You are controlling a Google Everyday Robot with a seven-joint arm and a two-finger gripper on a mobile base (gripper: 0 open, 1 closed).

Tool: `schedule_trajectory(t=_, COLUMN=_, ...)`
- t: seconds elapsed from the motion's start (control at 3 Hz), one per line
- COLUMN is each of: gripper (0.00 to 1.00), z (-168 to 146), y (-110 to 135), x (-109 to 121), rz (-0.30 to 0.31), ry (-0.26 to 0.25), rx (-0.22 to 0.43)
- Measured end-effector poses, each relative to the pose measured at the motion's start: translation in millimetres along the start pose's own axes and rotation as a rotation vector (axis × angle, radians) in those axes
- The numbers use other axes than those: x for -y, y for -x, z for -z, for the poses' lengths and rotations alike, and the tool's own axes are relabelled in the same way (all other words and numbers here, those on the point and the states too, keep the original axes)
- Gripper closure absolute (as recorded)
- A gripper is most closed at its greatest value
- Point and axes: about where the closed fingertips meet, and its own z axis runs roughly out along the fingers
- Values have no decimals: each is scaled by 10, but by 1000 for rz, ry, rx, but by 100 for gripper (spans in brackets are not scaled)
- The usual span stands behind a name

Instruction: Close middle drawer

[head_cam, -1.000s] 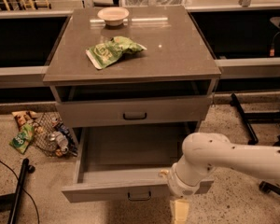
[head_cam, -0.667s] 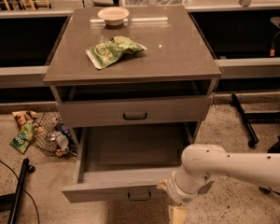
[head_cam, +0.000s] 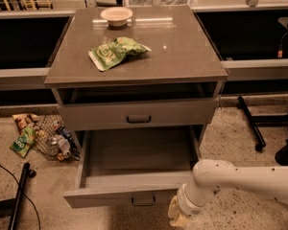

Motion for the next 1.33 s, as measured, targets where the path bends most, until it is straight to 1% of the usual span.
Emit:
schedule_trajectory(t=0.33, gripper=87, z=-128, y=-240, x=263, rz=-41, ry=-43, rx=6)
schedule_trajectory(t=0.67, gripper=100, z=-109, y=-364, x=597, rz=-73, ry=-115, rx=6)
schedule_trajectory(t=1.0, gripper=82, z=-76, y=-388, x=683, rz=-86, ry=-143, rx=6)
schedule_trajectory(t=1.33, gripper=58, z=-77, y=-388, x=683, rz=-86, ry=-143, rx=6)
